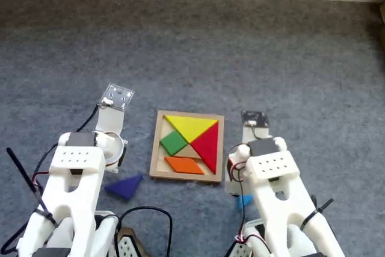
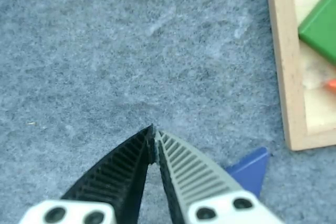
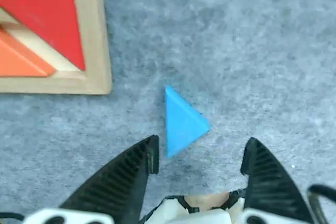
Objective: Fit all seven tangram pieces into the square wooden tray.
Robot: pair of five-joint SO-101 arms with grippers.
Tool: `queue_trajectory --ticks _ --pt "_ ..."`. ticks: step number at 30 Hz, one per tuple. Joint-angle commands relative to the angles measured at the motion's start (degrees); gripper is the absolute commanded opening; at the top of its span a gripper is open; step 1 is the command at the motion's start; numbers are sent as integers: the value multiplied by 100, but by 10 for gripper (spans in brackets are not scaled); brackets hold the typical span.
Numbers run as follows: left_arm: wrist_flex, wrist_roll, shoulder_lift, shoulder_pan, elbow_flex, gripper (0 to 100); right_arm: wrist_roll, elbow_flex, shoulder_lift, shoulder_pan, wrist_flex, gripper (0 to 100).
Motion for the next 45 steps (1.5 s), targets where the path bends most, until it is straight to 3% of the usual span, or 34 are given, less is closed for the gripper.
queue_trajectory --ticks 1,8,18,24,28,41,45 --pt "-70 44 -136 -31 -110 8 44 321 -145 75 -523 258" --pt "-70 44 -136 -31 -110 8 44 708 -145 66 -866 191" --pt "-70 44 -136 -31 -101 8 44 699 136 66 -927 183" --pt "-70 35 -136 -31 -92 8 44 470 1314 101 -998 43" --pt "-70 35 -136 -31 -92 8 44 40 1701 110 -980 21" --pt "-70 26 -136 -31 -84 8 53 -980 -207 66 -312 19" --pt "-70 26 -136 -31 -84 8 387 -954 -189 66 -330 25"
